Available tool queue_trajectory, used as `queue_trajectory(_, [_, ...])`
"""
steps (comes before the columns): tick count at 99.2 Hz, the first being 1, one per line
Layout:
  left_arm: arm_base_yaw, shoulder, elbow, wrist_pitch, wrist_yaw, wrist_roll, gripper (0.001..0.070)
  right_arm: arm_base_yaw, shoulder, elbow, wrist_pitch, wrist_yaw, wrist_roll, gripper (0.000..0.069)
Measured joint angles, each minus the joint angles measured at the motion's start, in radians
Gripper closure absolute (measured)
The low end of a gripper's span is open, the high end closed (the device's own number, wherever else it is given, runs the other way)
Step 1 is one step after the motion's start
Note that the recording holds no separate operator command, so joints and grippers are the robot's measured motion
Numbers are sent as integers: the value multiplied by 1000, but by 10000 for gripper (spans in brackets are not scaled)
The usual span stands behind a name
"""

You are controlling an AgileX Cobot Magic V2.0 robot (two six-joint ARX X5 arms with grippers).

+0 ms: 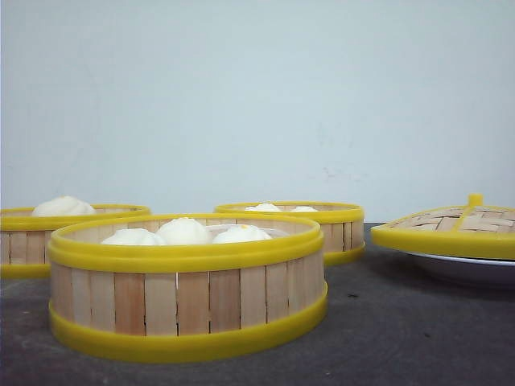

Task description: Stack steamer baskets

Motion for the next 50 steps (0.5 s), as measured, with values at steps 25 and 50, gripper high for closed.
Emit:
queue_trajectory(25, [0, 0, 0, 16, 0, 0, 684, 0, 0, 0, 1, 0, 1, 682])
queue_trajectory(50, [0, 0, 0, 16, 0, 0, 685, 0, 0, 0, 1, -1, 92, 682])
